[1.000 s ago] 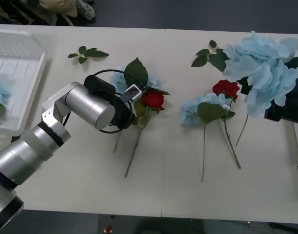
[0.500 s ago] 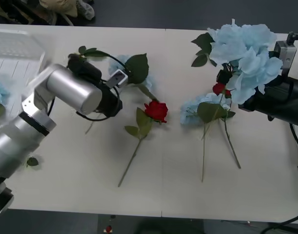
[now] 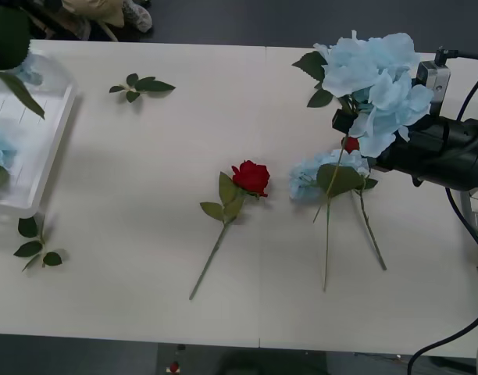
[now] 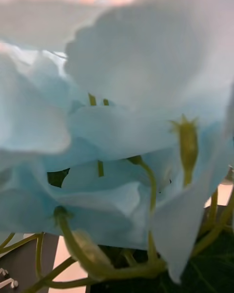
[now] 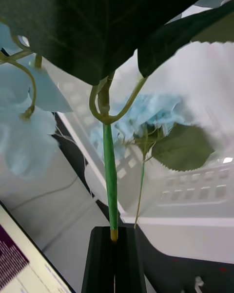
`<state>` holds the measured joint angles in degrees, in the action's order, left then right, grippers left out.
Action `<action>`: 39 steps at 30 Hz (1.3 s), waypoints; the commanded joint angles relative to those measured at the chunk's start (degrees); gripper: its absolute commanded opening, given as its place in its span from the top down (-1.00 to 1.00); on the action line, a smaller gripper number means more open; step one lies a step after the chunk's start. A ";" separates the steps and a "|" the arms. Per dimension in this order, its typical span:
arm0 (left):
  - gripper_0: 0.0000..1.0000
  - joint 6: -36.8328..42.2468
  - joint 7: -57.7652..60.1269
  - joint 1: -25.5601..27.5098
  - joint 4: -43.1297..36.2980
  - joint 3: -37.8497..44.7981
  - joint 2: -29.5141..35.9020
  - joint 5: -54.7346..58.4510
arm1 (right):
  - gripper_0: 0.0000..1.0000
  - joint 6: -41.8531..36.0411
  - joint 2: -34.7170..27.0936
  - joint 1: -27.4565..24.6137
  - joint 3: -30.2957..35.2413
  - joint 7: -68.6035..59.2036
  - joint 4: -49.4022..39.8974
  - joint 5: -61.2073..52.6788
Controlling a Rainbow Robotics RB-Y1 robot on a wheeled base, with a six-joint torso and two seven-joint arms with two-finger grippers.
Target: Put the red flowers into the right box and the blue flowers into the left box
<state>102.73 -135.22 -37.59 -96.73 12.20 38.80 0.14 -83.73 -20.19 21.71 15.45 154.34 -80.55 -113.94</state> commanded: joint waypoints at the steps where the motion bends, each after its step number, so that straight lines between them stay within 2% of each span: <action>1: 1.00 -12.38 -1.71 1.99 9.90 0.10 2.07 -4.19 | 1.00 -0.56 -0.46 1.14 0.37 0.66 -0.84 -0.85; 3: 1.00 -20.11 -1.18 3.13 14.38 0.54 2.24 -4.36 | 1.00 -0.91 -0.46 1.14 0.37 0.66 -0.84 -0.93; 9: 1.00 -36.99 6.29 3.66 27.03 -1.39 2.16 -7.35 | 1.00 -1.87 -0.46 1.31 0.37 0.66 -0.84 -2.95; 12: 0.96 -41.29 9.54 3.57 30.99 -2.36 2.16 -8.40 | 1.00 -2.49 -0.46 1.58 0.28 0.66 -0.84 -3.48; 13: 0.81 -41.47 9.71 3.57 31.34 -2.36 2.16 -8.40 | 1.00 -2.66 -0.46 1.66 0.37 0.66 -0.84 -3.57; 14: 0.03 -41.56 9.63 3.57 31.43 -2.36 2.16 -8.23 | 1.00 -2.75 -0.46 1.84 0.19 0.66 -0.84 -3.48; 15: -0.41 -41.47 9.63 3.57 31.25 -2.36 2.16 -8.14 | 1.00 -2.75 -0.46 2.10 -0.16 0.66 -0.84 -3.48; 18: -0.71 -39.01 9.36 3.57 29.23 -2.36 2.16 -5.68 | 1.00 -2.66 -0.73 3.07 -1.74 0.66 -0.84 -3.48; 20: -0.79 -35.14 8.92 3.66 26.59 -2.18 2.24 -2.08 | 1.00 -2.49 -1.16 3.51 -2.80 0.66 -0.84 -3.48; 22: -0.79 -29.60 6.90 3.66 22.82 -1.22 2.33 3.37 | 1.00 -2.14 -1.69 4.12 -3.85 0.66 -0.84 -3.39; 24: -0.79 -19.85 3.47 3.66 16.84 1.95 2.51 14.18 | 1.00 -1.52 -2.66 4.83 -5.43 0.66 -0.84 -3.48; 27: -0.79 -9.21 0.49 3.66 9.28 5.29 2.51 30.53 | 1.00 -0.91 -3.54 5.71 -6.93 0.66 -0.84 -3.75; 30: -0.79 -3.94 0.92 3.57 5.68 5.46 2.24 46.09 | 1.00 -1.08 -3.98 6.23 -7.54 0.66 -0.84 -3.92; 35: -0.79 -6.31 3.03 3.75 9.90 0.28 -1.10 66.65 | 1.00 -1.08 -4.07 6.23 -7.89 0.66 -1.01 -3.92; 39: -0.79 -15.45 -0.31 3.93 14.20 -7.99 -5.84 76.67 | 1.00 -0.99 -3.98 6.23 -8.07 0.66 -1.10 -3.92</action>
<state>91.87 -133.87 -33.27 -83.68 8.46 36.46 73.73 -84.70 -23.39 26.92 6.84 154.34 -80.50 -117.01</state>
